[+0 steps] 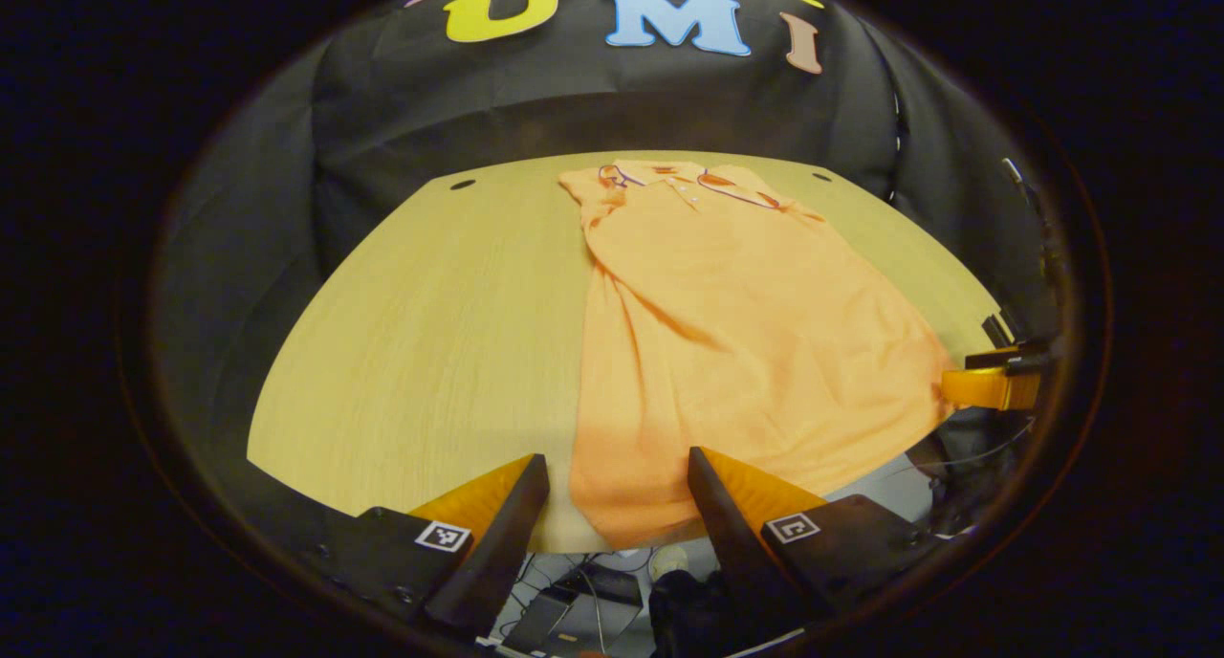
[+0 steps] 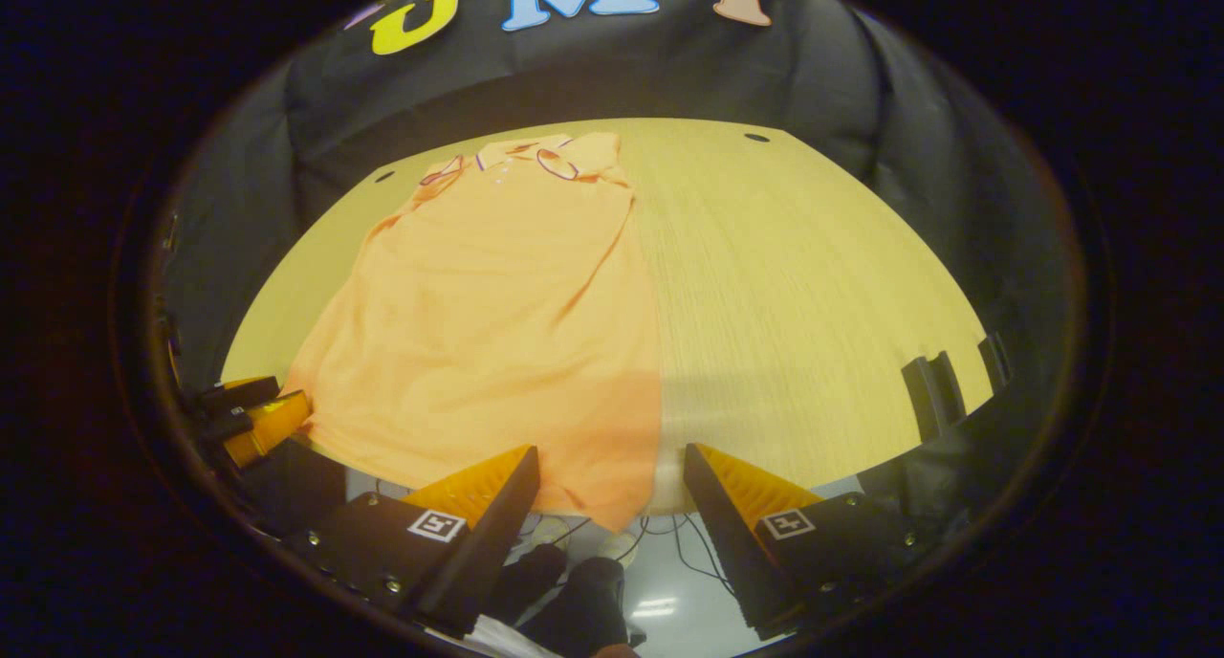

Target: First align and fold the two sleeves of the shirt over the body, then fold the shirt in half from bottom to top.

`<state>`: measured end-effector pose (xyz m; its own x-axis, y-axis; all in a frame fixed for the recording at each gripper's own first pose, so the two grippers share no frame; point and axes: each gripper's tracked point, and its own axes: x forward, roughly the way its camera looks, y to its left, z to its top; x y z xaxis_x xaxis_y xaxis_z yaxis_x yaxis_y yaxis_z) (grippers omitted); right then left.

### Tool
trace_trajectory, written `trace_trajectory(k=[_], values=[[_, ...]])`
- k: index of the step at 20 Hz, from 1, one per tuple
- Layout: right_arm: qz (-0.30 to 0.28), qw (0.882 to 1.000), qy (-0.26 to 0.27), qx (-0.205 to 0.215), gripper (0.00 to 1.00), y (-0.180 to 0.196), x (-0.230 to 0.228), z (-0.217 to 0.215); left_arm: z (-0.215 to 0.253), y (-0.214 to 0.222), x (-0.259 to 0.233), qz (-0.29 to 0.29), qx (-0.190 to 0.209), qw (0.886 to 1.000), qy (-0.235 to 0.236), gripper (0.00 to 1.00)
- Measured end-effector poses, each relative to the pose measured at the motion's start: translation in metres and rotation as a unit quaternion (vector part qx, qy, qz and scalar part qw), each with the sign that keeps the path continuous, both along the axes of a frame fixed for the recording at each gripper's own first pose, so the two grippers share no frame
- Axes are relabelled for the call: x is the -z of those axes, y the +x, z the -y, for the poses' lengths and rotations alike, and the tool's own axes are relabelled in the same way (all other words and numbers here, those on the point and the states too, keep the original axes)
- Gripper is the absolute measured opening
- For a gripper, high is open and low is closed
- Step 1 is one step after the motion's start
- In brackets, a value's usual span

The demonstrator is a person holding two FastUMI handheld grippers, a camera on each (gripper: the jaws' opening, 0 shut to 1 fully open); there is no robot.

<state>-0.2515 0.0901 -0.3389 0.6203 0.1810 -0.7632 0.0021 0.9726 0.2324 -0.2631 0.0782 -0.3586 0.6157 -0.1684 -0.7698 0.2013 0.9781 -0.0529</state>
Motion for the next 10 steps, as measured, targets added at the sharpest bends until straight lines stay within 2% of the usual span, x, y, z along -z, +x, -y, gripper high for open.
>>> trace_trajectory(k=[5,6,7,8,9,10], values=[[0.001,1.000,-0.019,-0.011,0.97,-0.001,0.005,-0.003,0.004,0.001,-0.001,0.008,-0.011,1.000,-0.005,0.99],[0.003,1.000,-0.016,-0.014,0.92,0.000,0.003,-0.007,0.007,0.001,-0.002,0.009,-0.008,1.000,-0.006,0.98],[0.002,1.000,-0.015,-0.017,0.84,-0.001,0.004,-0.010,0.013,0.000,0.000,0.011,-0.001,1.000,-0.006,0.88],[0.004,1.000,-0.012,-0.021,0.71,0.000,0.003,-0.012,0.018,-0.002,-0.001,0.015,0.009,1.000,-0.003,0.77],[0.004,1.000,-0.009,-0.024,0.63,-0.002,0.002,-0.013,0.024,-0.004,-0.001,0.017,0.020,1.000,-0.003,0.66],[0.004,1.000,-0.005,-0.027,0.47,0.001,0.001,-0.015,0.029,-0.005,-0.001,0.020,0.028,0.999,-0.003,0.54]])
